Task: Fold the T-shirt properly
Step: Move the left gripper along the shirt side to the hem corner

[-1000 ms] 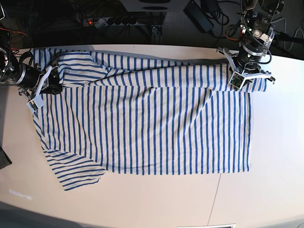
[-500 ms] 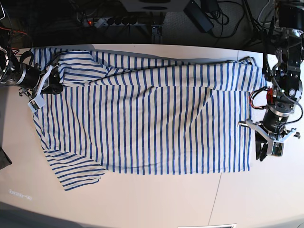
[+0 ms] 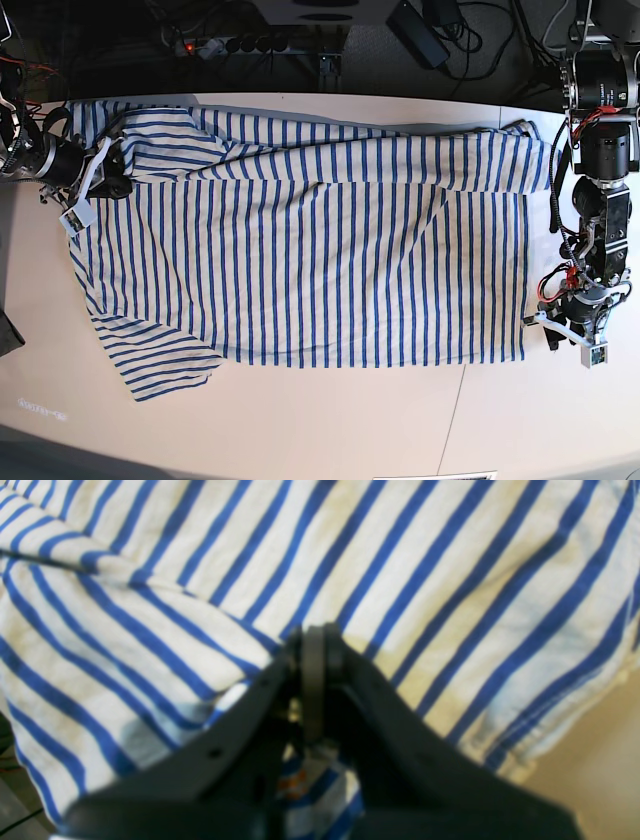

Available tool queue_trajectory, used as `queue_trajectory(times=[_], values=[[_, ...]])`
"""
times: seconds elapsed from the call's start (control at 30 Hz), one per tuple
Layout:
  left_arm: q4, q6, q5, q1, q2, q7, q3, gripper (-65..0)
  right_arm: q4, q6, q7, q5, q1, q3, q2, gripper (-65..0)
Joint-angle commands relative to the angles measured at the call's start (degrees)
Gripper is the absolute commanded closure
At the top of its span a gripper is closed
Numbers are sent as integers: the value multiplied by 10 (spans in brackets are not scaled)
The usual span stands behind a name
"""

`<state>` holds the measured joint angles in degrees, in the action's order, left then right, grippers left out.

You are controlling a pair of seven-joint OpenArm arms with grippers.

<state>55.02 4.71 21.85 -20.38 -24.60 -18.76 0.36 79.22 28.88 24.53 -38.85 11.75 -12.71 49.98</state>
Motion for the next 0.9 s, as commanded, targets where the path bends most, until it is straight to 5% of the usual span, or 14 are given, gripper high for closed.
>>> queue_trajectory(times=[0.0, 0.4, 0.47, 0.57, 0.87], values=[[11, -2, -14, -17, -8, 18, -3, -288, -6, 33, 48, 31, 8, -3, 6, 0], [12, 2, -47, -15, -7, -49, -3, -288, -6, 33, 35, 31, 4, -3, 6, 0], [12, 40, -25, -15, -7, -53, -3, -310, -6, 33, 35, 31, 3, -3, 6, 0], [12, 111, 27, -16, -12, -56, -4, -439, -6, 33, 35, 31, 2, -3, 6, 0], [11, 131, 185, -17, -29, -163, -49, -474, -6, 33, 35, 31, 2, -3, 6, 0]])
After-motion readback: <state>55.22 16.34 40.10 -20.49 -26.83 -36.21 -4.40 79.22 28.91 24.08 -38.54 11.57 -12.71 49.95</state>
